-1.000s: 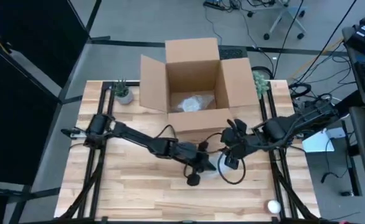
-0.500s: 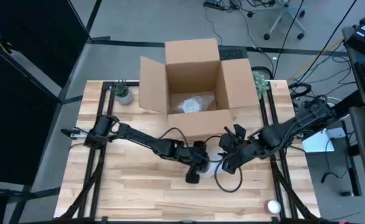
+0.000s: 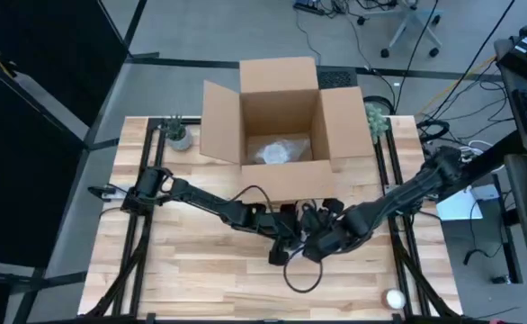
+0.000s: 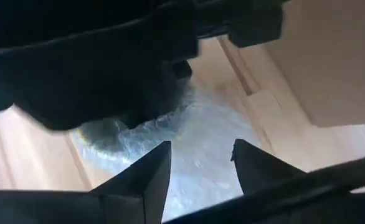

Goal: Wrap mug
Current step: Wrap the orange mug with the bubble wrap

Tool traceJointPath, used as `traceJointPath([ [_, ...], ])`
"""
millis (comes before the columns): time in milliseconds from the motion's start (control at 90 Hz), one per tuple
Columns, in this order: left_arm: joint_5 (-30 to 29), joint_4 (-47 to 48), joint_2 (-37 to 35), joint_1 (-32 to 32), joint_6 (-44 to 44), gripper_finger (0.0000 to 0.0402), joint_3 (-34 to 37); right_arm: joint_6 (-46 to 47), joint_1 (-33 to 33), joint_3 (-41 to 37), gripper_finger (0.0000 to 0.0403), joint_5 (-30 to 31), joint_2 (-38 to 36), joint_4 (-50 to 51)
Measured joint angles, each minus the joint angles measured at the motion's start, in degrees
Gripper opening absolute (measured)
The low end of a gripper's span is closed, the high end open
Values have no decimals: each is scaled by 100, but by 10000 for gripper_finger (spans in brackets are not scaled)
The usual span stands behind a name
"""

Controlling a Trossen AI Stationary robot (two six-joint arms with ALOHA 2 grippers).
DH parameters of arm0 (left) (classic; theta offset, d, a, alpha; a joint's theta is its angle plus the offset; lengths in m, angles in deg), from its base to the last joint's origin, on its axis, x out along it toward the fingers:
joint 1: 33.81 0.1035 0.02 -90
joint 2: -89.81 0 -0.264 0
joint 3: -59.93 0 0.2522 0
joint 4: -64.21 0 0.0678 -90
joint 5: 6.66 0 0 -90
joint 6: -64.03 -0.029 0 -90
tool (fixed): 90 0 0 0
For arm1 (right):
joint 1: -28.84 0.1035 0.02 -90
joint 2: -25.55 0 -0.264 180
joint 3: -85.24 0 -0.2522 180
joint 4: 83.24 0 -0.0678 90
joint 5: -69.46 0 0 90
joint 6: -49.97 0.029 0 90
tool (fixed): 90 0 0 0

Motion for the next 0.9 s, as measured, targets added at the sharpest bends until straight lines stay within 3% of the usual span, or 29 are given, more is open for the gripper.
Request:
traceJointPath([
  [311,-1,126,-188,-9,-24,2,22,110,57,17,160,208,434,-23],
  [900,-26,1441,-1155,-125,-83,2,2,510,236,-177,160,111,570,-1],
])
